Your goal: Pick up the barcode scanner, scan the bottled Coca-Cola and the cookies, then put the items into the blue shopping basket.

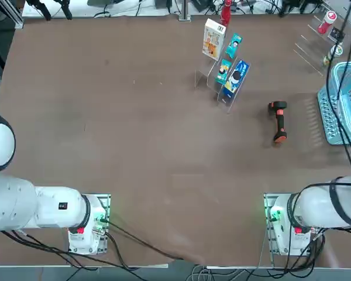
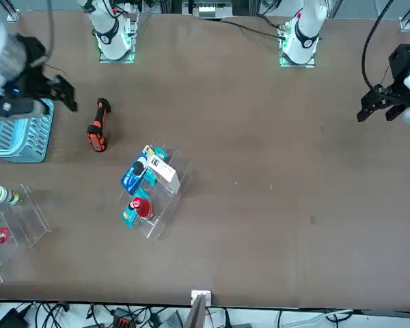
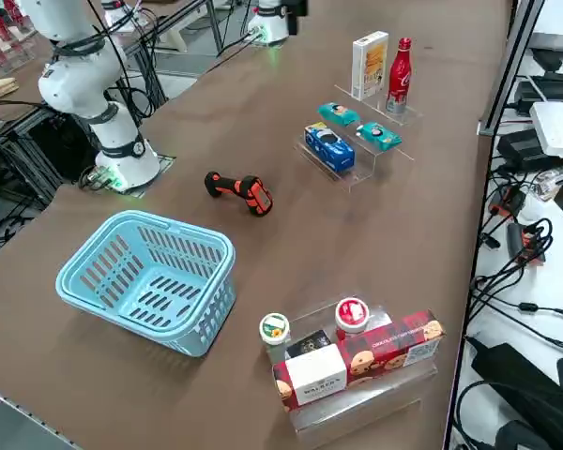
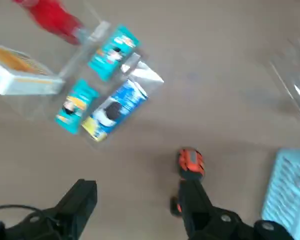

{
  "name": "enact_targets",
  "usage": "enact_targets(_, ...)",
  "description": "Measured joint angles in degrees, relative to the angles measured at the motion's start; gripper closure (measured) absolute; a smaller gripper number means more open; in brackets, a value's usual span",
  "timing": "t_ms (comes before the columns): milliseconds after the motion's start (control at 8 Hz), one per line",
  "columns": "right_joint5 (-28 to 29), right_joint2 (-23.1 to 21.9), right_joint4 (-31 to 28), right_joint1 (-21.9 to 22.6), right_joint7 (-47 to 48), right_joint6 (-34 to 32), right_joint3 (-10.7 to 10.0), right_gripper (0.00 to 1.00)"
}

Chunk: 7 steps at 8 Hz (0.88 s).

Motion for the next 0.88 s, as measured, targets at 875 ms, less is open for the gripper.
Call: enact_targets(875, -0.4, 24.8, 17.3, 10.7, 0.2, 17.0, 0.5, 0.00)
